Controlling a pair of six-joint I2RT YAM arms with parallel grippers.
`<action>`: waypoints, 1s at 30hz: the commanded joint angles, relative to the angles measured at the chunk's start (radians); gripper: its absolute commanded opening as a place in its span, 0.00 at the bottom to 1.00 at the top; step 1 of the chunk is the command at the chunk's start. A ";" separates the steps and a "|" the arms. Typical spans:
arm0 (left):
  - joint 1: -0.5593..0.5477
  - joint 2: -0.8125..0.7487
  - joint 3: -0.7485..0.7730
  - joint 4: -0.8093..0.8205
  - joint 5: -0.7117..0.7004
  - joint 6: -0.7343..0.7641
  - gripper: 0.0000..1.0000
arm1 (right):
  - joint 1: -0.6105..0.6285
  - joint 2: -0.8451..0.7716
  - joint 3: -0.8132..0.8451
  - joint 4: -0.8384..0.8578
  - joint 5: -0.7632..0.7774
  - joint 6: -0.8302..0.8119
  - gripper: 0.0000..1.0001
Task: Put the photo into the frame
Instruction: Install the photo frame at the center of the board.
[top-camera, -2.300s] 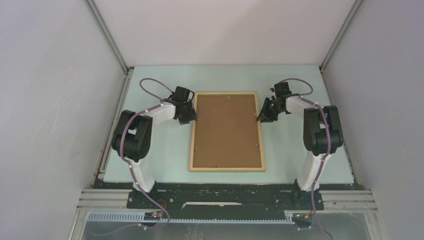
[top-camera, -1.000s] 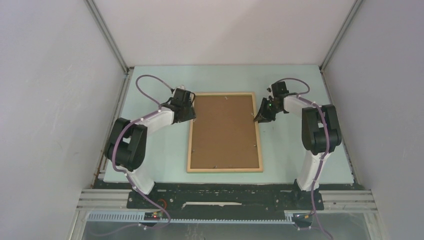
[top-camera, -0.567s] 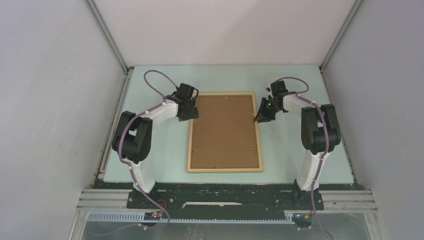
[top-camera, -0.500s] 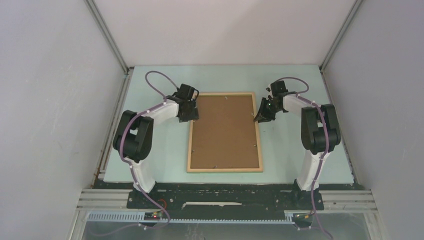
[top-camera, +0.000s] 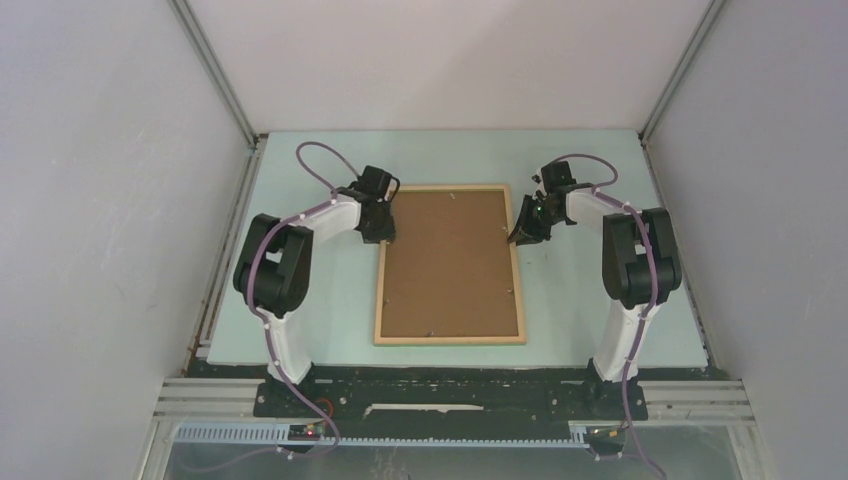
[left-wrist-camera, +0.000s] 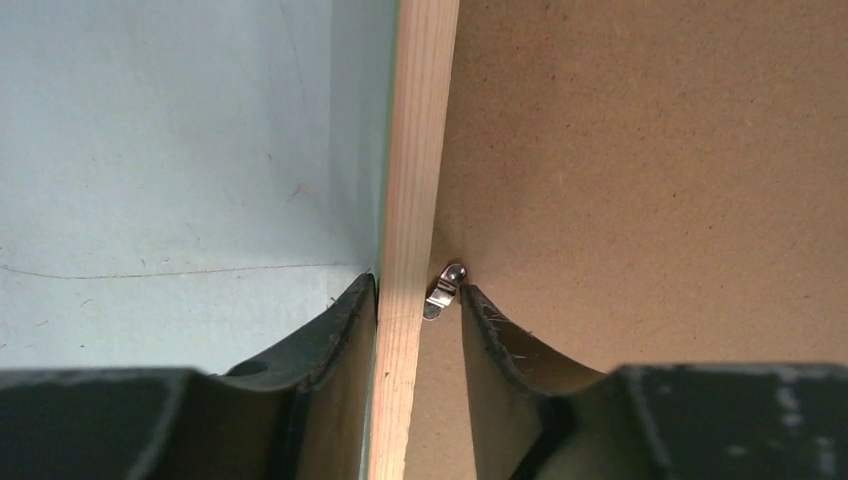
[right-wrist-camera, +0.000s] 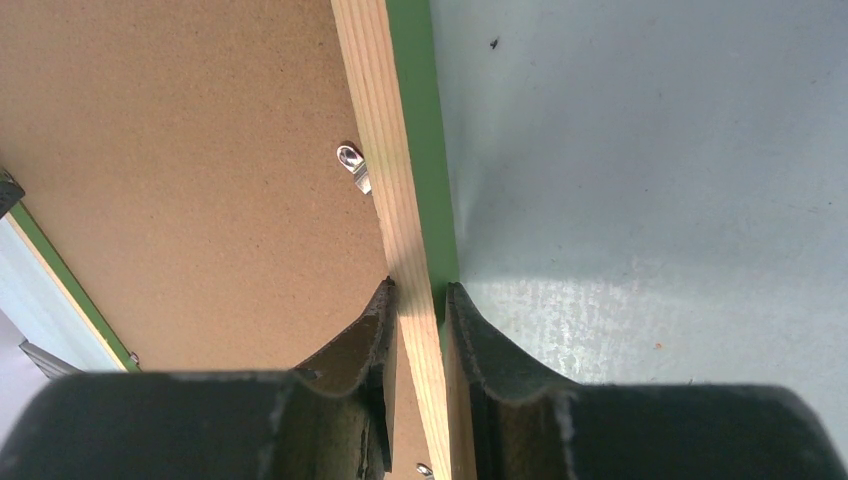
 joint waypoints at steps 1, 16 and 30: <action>0.026 0.050 0.039 0.000 -0.021 0.002 0.33 | -0.003 0.016 0.032 0.010 0.019 -0.009 0.24; 0.127 -0.031 -0.235 0.346 0.178 -0.080 0.00 | -0.002 0.020 0.043 0.003 0.022 -0.009 0.23; 0.114 -0.110 -0.248 0.290 0.145 -0.040 0.02 | 0.000 0.026 0.050 -0.003 0.015 -0.011 0.23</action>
